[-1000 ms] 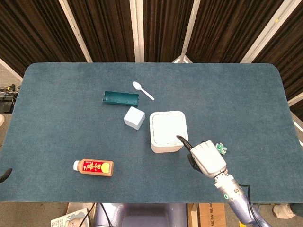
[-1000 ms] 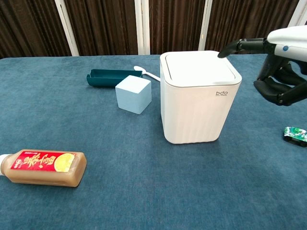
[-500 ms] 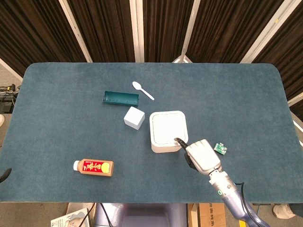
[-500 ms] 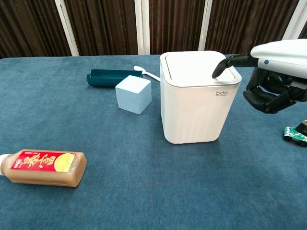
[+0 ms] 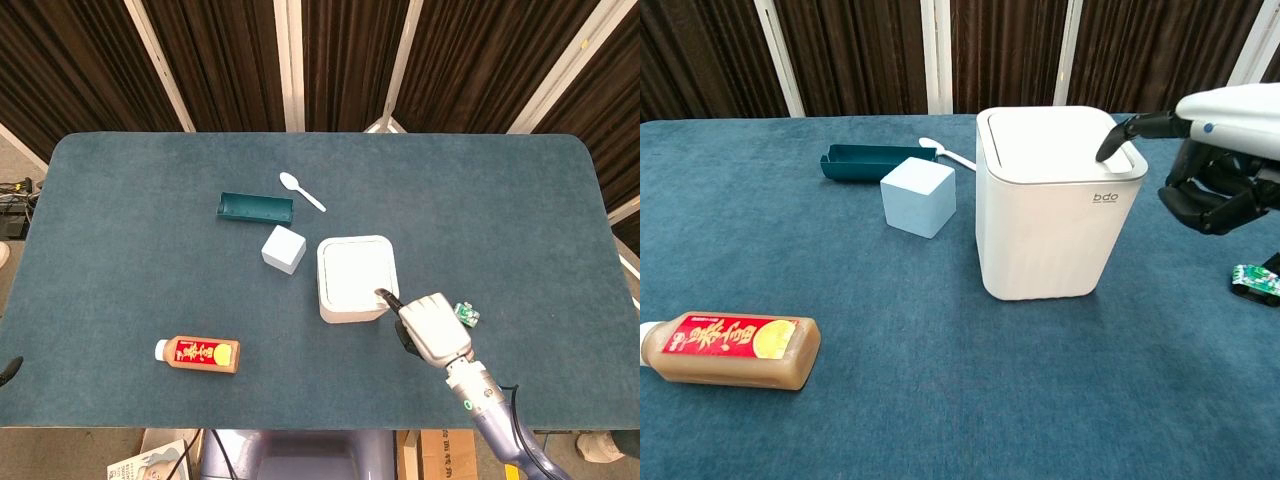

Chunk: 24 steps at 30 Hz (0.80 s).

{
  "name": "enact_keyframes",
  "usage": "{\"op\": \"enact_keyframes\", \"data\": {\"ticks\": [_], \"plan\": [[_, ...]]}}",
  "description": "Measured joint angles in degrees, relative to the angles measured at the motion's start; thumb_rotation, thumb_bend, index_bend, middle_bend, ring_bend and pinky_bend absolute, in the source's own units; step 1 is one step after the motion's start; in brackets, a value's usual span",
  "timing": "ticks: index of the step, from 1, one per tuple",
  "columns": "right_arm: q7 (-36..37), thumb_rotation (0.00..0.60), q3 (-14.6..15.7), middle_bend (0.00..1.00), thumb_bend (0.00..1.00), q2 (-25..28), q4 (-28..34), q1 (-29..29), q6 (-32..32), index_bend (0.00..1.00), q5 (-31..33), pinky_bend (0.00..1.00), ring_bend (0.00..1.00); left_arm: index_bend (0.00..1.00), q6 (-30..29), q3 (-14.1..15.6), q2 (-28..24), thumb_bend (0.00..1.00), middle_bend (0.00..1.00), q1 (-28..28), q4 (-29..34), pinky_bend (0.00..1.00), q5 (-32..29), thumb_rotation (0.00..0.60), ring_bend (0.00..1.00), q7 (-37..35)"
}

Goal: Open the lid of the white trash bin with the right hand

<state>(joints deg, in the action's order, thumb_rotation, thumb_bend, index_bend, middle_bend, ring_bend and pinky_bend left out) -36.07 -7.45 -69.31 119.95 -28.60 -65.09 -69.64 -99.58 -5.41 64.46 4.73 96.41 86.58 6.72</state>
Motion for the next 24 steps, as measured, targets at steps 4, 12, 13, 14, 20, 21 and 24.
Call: {"op": "enact_keyframes", "data": {"ticks": [4, 12, 13, 14, 20, 21, 24], "plan": [[6.12, 0.600, -0.17, 0.51, 0.57, 0.98, -0.08, 1.95, -2.84, 0.11, -2.31, 0.41, 0.52, 0.12, -0.11, -0.03, -0.01, 0.02, 0.04, 0.01, 0.03, 0.00, 0.11, 0.600, 0.00, -0.04], [24.26, 0.600, 1.84, 0.18, 0.45, 3.30, -4.51, 10.45, -12.06, 0.08, -7.10, 0.14, 0.21, 0.12, 0.22, 0.00, 0.30, 0.02, 0.04, -0.30, -0.04, 0.00, 0.39, 0.600, 0.00, 0.70], [26.07, 0.600, 2.27, 0.18, 0.45, 3.36, -5.75, 11.36, -12.78, 0.08, -7.45, 0.14, 0.21, 0.12, 0.37, 0.02, 0.38, 0.02, 0.04, -0.37, -0.03, 0.00, 0.36, 0.600, 0.00, 0.94], [28.01, 0.600, 2.82, 0.18, 0.44, 3.34, -7.69, 12.46, -13.72, 0.08, -7.98, 0.14, 0.20, 0.12, 0.55, 0.05, 0.44, 0.02, 0.04, -0.44, 0.00, 0.00, 0.33, 0.600, 0.00, 1.23], [33.16, 0.600, 4.62, 0.18, 0.43, 0.47, -19.56, 17.11, -19.79, 0.08, -11.67, 0.14, 0.20, 0.12, 0.57, 0.07, 0.58, 0.02, 0.04, -0.54, 0.08, 0.00, 0.37, 0.600, 0.00, 1.62], [33.82, 0.600, 4.76, 0.18, 0.43, -0.26, -21.34, 17.67, -20.71, 0.08, -12.28, 0.14, 0.20, 0.12, 0.62, 0.00, 0.60, 0.02, 0.04, -0.54, 0.07, 0.00, 0.11, 0.600, 0.00, 1.68], [35.77, 0.600, 5.12, 0.18, 0.43, -2.05, -25.93, 19.01, -22.81, 0.08, -14.55, 0.14, 0.20, 0.12, 1.12, -0.08, 0.58, 0.02, 0.04, -0.68, 0.08, 0.00, -0.26, 0.600, 0.00, 1.74]]}}
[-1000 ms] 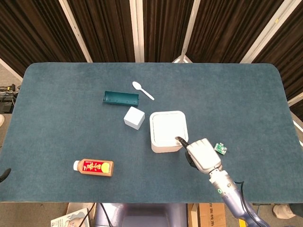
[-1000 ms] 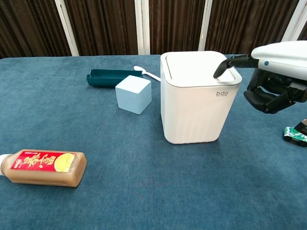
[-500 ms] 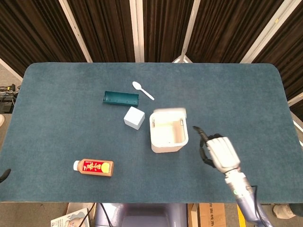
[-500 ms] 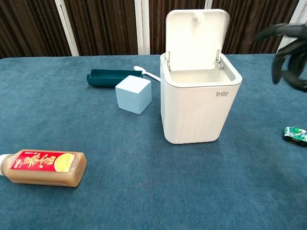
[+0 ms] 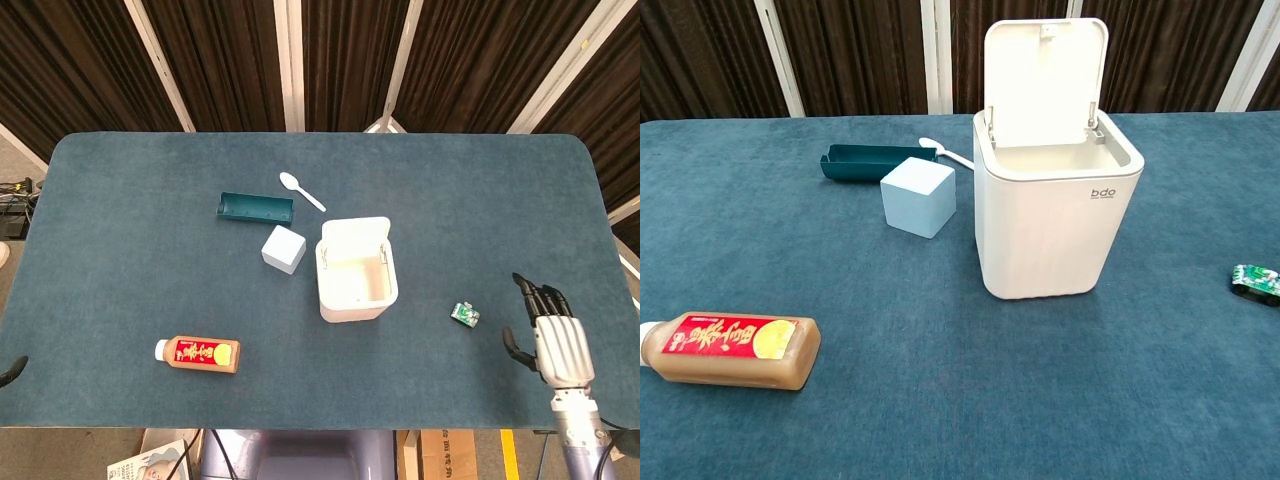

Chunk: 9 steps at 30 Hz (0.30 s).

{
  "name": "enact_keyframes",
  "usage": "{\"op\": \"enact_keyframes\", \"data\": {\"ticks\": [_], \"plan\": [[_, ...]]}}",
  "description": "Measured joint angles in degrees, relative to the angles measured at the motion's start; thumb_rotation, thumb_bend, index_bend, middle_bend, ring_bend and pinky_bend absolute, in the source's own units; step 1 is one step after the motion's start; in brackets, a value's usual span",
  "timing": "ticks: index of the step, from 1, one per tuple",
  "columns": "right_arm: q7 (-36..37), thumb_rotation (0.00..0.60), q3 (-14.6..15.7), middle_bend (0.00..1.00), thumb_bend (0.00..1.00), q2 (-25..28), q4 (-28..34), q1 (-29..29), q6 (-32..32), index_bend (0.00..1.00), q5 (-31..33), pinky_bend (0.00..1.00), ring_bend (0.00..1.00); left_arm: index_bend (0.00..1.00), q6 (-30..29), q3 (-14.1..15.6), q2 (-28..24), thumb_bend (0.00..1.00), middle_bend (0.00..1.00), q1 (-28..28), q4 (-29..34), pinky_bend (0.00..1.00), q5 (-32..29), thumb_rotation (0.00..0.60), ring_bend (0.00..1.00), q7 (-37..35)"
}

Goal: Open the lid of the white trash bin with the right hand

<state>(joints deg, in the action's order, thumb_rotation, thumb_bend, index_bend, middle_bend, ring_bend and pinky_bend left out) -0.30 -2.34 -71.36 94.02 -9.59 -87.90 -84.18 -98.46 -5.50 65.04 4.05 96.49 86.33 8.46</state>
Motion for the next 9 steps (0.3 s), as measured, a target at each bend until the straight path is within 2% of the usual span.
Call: {"op": "enact_keyframes", "data": {"ticks": [3, 9], "plan": [[0.10, 0.600, 0.25, 0.18, 0.43, -0.47, -2.09, 0.83, -1.68, 0.08, -1.89, 0.14, 0.20, 0.12, 0.44, 0.14, -0.12, 0.02, 0.04, -0.19, 0.00, 0.00, 0.09, 0.600, 0.00, 0.12], [-4.56, 0.600, 1.35, 0.18, 0.43, 1.48, -1.56, 1.65, -1.24, 0.08, -3.27, 0.14, 0.21, 0.12, 0.74, 0.67, -0.36, 0.02, 0.04, -0.20, -0.10, 0.00, 0.55, 0.600, 0.00, 0.34]]}}
